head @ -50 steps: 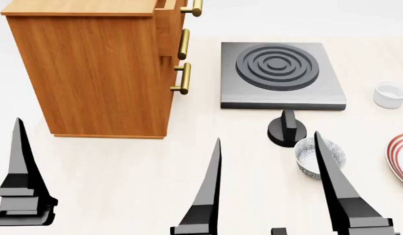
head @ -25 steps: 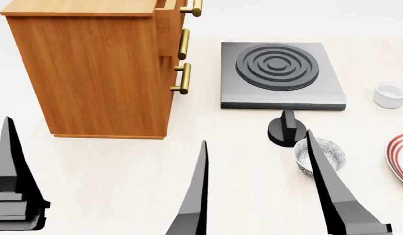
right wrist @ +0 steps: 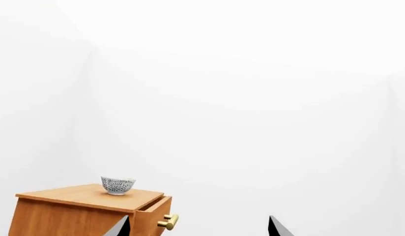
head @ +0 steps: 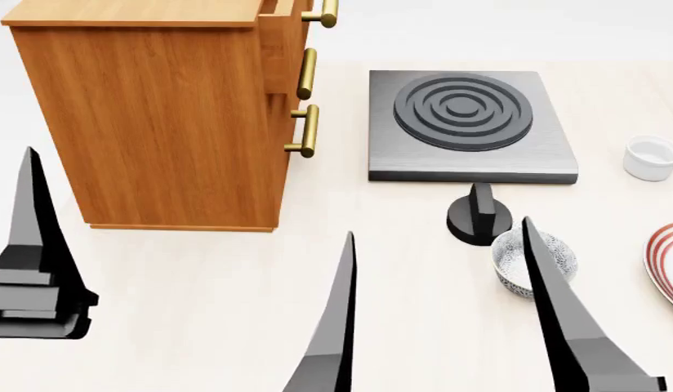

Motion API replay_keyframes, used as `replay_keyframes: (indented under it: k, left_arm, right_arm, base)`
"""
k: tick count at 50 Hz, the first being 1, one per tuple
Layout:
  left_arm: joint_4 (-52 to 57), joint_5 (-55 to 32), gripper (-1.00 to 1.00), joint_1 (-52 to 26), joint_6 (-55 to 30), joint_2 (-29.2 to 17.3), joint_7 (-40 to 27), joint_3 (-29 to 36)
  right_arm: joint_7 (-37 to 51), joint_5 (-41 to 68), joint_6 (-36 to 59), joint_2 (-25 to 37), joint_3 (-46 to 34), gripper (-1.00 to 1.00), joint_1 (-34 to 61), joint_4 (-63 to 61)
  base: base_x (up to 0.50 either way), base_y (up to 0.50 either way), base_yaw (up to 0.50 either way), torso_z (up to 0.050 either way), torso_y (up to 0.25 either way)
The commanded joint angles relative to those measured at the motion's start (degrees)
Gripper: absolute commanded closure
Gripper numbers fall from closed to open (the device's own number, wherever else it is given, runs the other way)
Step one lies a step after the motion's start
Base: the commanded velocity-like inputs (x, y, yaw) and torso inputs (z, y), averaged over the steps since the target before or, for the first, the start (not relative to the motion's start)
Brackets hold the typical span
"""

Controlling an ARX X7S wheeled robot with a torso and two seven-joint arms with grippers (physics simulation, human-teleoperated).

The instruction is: Pick the akita bowl on the wooden cabinet and place it on the plate.

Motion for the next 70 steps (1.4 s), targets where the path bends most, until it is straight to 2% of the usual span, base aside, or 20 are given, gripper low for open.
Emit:
replay_keyframes:
  k: [1,6,8,12,21,27,36,44,50,57,67,68,70]
  left_arm:
    - [1.2,-1.7,-1.00,-8.8,-10.5,0.6,-0.9,2.0]
    - [2.6,-4.5,-1.00,-9.9,-13.9,2.3,-1.3,-0.7]
    - [3.8,-4.1,-1.00,-10.5,-14.9,1.8,-2.4,0.0]
    - [4.2,-7.0,-1.00,-11.5,-14.1,-1.4,-7.4,2.6]
    - [4.1,-16.1,-1.00,-12.4,-11.4,-6.0,-15.4,2.9]
    - [4.1,-25.5,-1.00,-15.5,-7.5,-12.8,-25.1,5.8]
    - [4.1,-30.4,-1.00,-17.6,-3.5,-17.5,-31.3,9.1]
    - [4.2,-37.0,-1.00,-24.0,4.0,-25.8,-41.5,17.3]
    - [4.2,-40.3,-1.00,-30.2,8.4,-30.1,-47.3,24.3]
    - [4.1,-41.0,-1.00,-32.9,11.0,-32.1,-49.6,28.0]
    - [4.2,-44.5,-1.00,-45.9,20.4,-38.9,-57.7,43.3]
    - [4.0,-48.7,-1.00,-48.1,18.5,-38.9,-60.5,43.2]
    - [3.3,-52.8,-1.00,-50.3,17.8,-38.7,-61.8,42.7]
  right_arm:
    - [1.2,0.3,-1.3,0.9,-0.9,-1.00,0.4,0.6]
    - [1.3,0.7,-1.6,1.0,-0.8,-1.00,0.5,0.7]
    - [0.9,-0.3,-2.5,1.3,-1.4,-1.00,0.2,0.3]
    - [1.2,-0.8,-2.5,1.6,-1.6,-1.00,0.4,0.1]
    - [1.5,-0.6,-2.6,2.0,-2.2,-1.00,0.6,0.1]
    - [1.6,-0.2,-2.2,1.8,-2.5,-1.00,1.0,0.3]
    - [1.9,-0.2,-2.2,2.1,-3.0,-1.00,1.3,0.0]
    - [2.4,0.2,-1.8,2.1,-3.4,-1.00,1.9,-0.2]
    - [2.9,0.4,-2.2,2.5,-3.3,-1.00,2.1,-0.2]
    - [3.0,-0.6,-3.4,3.1,-3.9,-1.00,2.1,-0.4]
    - [4.5,-0.7,-2.5,3.0,-4.5,-1.00,2.8,-0.5]
    - [4.6,-0.7,-2.4,3.0,-4.6,-1.00,2.9,-0.5]
    - [4.9,-0.7,-2.2,3.0,-4.8,-1.00,3.1,-0.6]
  base:
    - [0.00,0.00,0.00,0.000,0.000]
    - [0.00,0.00,0.00,0.000,0.000]
    - [0.23,0.00,0.00,0.000,0.000]
    - [0.50,0.00,0.00,0.000,0.000]
    - [0.50,0.00,0.00,0.000,0.000]
    - [0.47,0.00,0.00,0.000,0.000]
    - [0.37,0.00,0.00,0.000,0.000]
    - [0.21,0.00,0.00,0.000,0.002]
    - [0.00,0.00,0.00,0.000,0.000]
    - [0.33,0.00,0.00,0.000,0.000]
    - [0.18,0.00,0.00,0.000,0.000]
    - [0.00,0.00,0.00,0.000,0.000]
    - [0.00,0.00,0.00,0.000,0.000]
